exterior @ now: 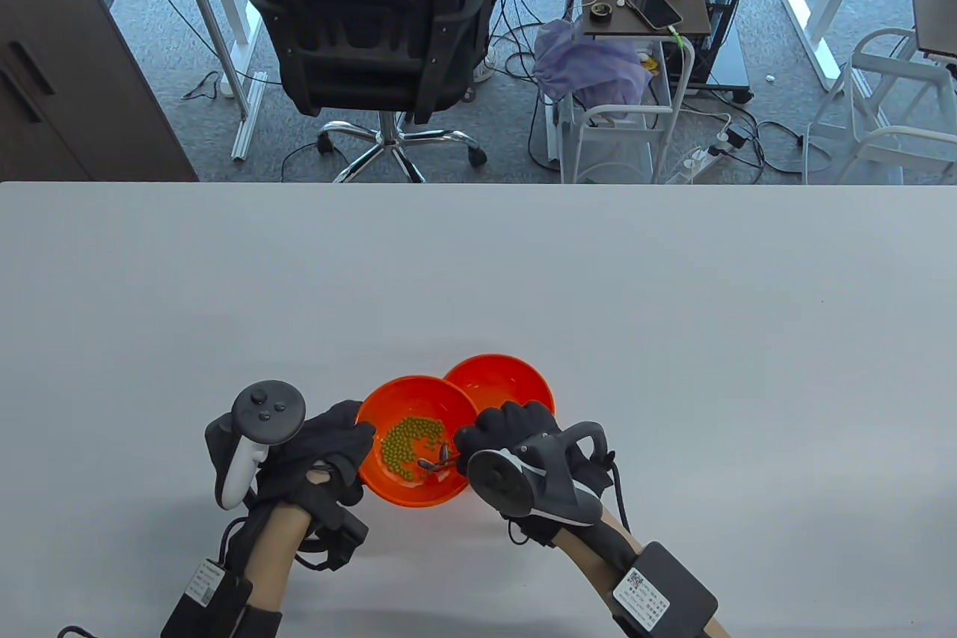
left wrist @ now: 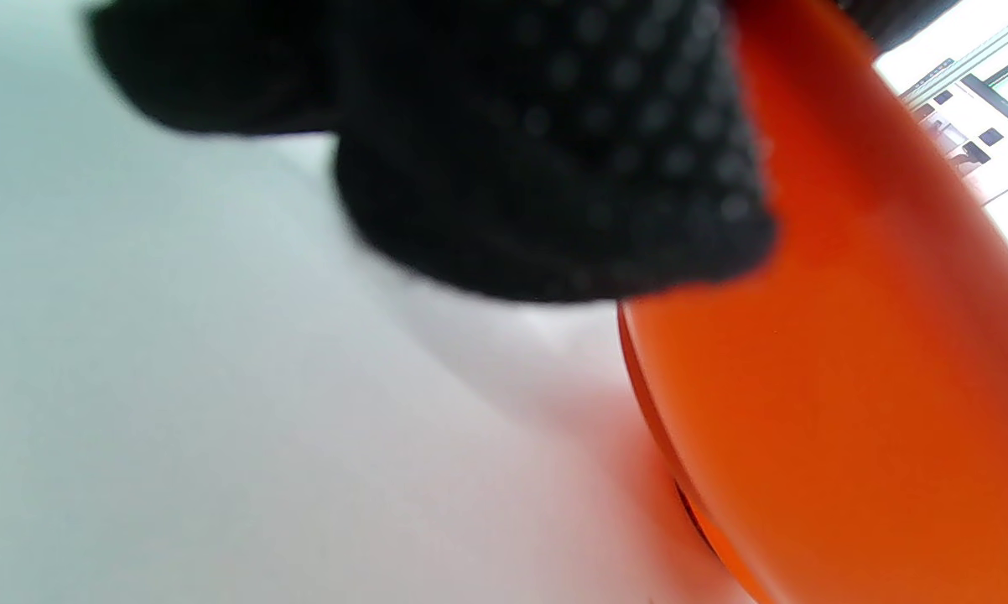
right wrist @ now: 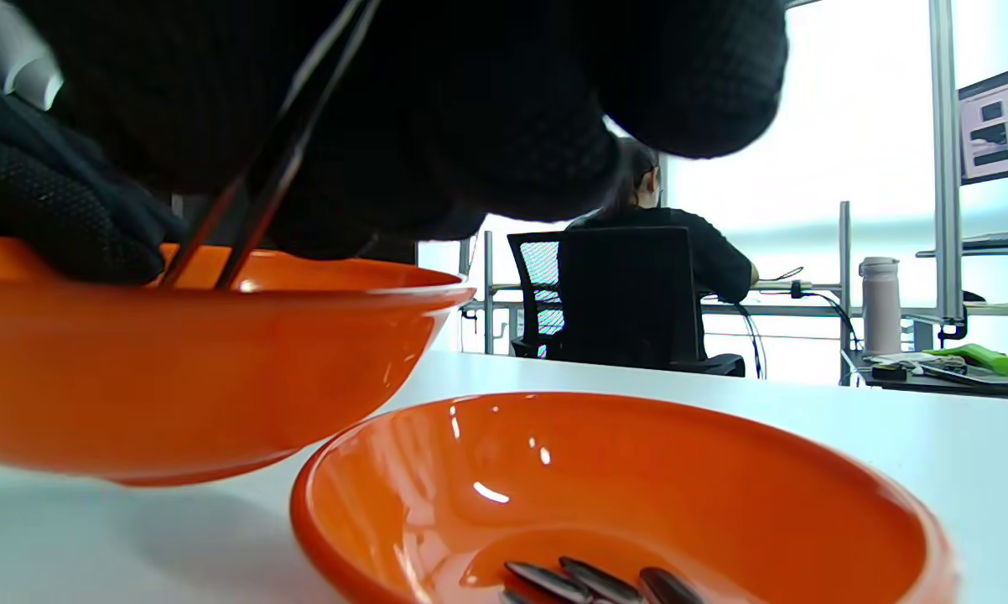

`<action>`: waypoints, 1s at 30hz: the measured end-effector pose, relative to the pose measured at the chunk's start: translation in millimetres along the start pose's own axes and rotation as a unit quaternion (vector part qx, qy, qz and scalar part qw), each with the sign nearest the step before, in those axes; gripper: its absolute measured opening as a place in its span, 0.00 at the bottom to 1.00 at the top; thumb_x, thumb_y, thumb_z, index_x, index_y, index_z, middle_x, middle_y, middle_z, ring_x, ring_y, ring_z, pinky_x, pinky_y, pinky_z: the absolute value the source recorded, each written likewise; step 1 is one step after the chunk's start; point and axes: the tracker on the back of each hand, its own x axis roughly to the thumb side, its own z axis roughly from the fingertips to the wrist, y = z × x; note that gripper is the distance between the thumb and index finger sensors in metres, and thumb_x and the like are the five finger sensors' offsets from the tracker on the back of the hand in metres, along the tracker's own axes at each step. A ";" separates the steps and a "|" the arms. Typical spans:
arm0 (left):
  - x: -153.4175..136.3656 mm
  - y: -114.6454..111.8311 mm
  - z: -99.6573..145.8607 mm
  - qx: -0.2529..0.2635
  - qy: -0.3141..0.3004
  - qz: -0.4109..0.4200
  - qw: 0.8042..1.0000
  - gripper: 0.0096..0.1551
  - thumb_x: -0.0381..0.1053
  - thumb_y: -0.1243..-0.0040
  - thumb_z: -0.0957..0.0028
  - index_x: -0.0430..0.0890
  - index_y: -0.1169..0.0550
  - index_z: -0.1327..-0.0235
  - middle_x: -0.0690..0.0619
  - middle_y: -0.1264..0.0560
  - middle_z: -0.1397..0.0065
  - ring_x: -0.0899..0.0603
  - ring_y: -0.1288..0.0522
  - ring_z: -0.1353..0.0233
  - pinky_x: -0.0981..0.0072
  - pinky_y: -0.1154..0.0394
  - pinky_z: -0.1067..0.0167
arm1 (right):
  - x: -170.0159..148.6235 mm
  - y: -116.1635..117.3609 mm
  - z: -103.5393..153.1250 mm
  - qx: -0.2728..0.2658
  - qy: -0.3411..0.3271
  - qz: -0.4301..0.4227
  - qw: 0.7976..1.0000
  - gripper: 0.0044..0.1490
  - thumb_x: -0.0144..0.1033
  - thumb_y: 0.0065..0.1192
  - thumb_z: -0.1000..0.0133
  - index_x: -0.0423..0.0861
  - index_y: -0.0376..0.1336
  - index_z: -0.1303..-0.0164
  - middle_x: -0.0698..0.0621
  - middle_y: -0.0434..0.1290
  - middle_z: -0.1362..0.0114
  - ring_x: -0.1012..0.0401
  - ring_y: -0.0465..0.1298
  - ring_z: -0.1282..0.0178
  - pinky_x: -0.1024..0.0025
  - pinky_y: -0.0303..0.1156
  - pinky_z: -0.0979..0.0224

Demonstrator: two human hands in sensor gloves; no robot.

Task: Pick sunflower seeds with tweezers into bowl

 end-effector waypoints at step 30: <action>-1.6 2.7 -0.1 0.003 0.006 0.001 1.000 0.28 0.54 0.38 0.50 0.44 0.21 0.38 0.48 0.12 0.68 0.52 0.13 0.83 0.60 0.14 0.73 | -77.2 25.8 -3.2 0.026 0.192 0.055 0.980 0.24 0.49 0.75 0.62 0.53 0.83 0.60 0.56 0.86 0.57 0.62 0.83 0.62 0.62 0.81 0.46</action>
